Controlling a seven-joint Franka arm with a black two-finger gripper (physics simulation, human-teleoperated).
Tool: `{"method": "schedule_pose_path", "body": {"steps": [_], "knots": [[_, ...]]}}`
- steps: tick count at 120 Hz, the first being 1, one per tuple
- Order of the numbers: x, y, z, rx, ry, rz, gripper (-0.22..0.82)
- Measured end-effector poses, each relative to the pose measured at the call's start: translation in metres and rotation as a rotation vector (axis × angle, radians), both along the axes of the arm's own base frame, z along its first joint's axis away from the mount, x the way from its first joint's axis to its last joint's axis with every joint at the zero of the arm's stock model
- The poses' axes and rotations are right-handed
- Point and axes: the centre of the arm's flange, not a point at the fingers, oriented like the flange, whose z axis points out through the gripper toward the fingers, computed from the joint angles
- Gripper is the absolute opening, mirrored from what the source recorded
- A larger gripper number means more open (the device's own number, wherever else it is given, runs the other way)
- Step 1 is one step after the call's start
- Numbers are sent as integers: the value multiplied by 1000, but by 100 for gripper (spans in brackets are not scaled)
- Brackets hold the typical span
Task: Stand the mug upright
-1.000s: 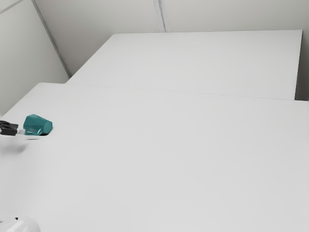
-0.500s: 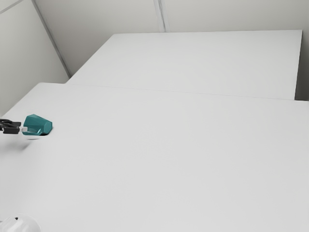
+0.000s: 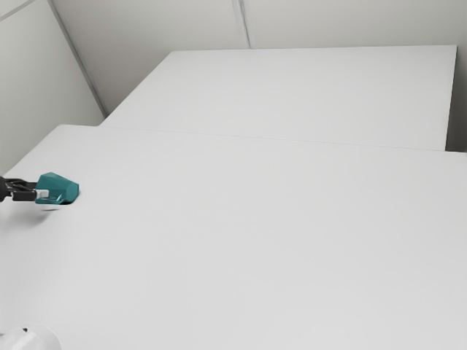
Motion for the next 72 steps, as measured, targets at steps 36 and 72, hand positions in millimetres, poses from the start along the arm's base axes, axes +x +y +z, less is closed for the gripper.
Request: {"method": "schedule_pose_path", "body": {"steps": [36, 72], "knots": [[8, -6, -2, -6, -7, -12, 42], [15, -13, -4, -5, -8, -21, 22]]}}
